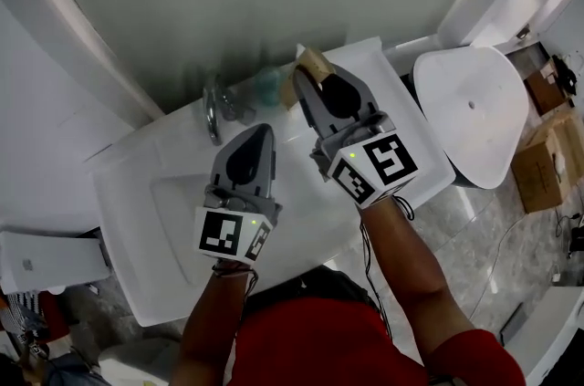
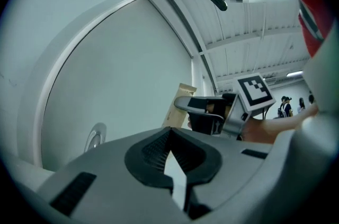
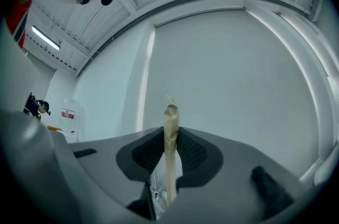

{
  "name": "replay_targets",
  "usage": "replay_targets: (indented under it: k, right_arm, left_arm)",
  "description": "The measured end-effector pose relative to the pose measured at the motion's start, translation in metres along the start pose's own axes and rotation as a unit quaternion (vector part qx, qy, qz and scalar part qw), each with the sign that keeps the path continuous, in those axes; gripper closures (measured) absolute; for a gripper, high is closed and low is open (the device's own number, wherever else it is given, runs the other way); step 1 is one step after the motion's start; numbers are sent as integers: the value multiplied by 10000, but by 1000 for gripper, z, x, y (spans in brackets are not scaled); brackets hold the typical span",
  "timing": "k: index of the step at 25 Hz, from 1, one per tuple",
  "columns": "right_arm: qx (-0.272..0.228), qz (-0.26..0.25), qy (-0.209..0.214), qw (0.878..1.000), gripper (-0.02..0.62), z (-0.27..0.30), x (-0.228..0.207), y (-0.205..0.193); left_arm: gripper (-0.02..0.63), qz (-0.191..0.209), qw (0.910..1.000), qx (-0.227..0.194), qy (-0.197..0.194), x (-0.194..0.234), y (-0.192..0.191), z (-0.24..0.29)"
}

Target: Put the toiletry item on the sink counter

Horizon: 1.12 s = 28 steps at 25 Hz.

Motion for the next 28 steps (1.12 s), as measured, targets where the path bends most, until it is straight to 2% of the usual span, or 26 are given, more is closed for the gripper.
replay_targets:
  k: [9,20,28]
  right_arm:
    - [122,-47,-109,9999,517,50,-27,-48]
    - [656,12,-120,9978,515,82,-45,-117]
    - [1322,205,-98,9910,515,86,-49,-155]
  left_arm:
    - [589,60,9986,75,512,14,-23,18]
    - [589,-7,9979,230,603,23,-45,33]
    - [589,-93,9977,263,612,27,-51,37]
Point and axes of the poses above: the fingertips, and each gripper's own axes: z forward along the fingers, x to its left, y out of its top, the point moved 8 cm from there along -z, backward along the fingers, and after that the axes turned 8 degrees about -x, right-handed, at the moved point
